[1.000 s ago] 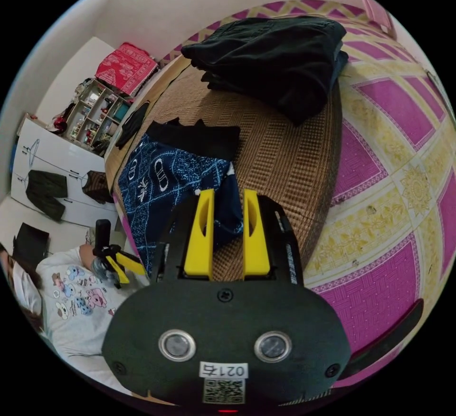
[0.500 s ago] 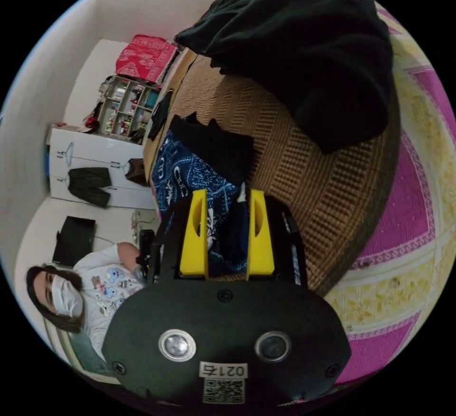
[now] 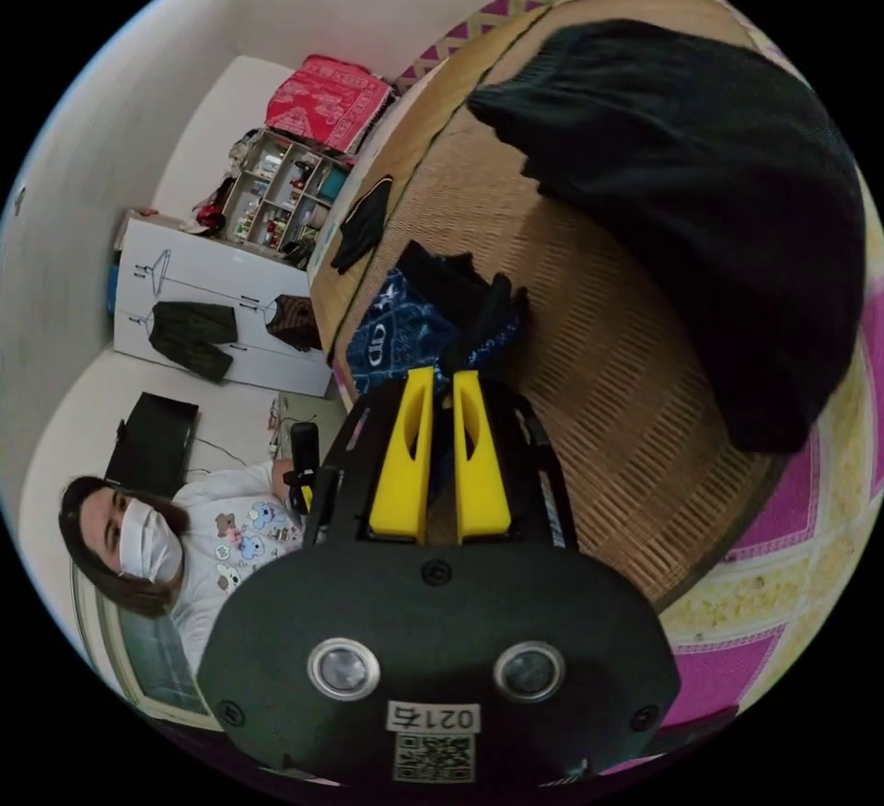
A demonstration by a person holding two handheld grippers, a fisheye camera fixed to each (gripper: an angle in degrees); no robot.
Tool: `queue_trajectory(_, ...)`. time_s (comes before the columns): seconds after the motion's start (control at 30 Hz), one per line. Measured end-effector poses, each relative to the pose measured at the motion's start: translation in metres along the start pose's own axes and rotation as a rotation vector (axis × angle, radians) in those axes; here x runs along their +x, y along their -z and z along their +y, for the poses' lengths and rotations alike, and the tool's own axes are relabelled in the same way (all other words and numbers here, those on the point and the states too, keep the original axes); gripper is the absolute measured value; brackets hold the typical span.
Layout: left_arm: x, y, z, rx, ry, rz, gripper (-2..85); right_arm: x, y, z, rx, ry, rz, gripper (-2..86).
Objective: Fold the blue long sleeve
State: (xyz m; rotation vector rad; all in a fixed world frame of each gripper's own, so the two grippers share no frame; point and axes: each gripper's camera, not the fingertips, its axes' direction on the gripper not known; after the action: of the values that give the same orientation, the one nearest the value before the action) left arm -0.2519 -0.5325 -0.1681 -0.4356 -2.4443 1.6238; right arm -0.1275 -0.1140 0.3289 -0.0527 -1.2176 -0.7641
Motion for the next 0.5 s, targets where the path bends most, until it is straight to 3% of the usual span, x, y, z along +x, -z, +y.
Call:
queue_trajectory(0.1,0.02,0.065,-0.011,0.102,-0.015,-0.009,-0.8,-0.053,-0.026,-0.045,-0.021,0.05,0.022,2.5)
queue_trajectory(0.27,0.031,0.175,-0.022,0.325,-0.002,-0.081,-0.6,-0.121,-0.141,-0.147,-0.111,0.107,0.089,3.6)
queue_trajectory(0.43,-0.008,0.264,-0.014,0.584,0.179,-0.147,3.0,-0.134,-0.25,-0.199,-0.166,0.083,0.2,9.5)
queue_trajectory(0.5,-0.018,0.279,-0.004,0.611,0.209,-0.144,3.9,-0.138,-0.265,-0.2,-0.163,0.091,0.29,10.7)
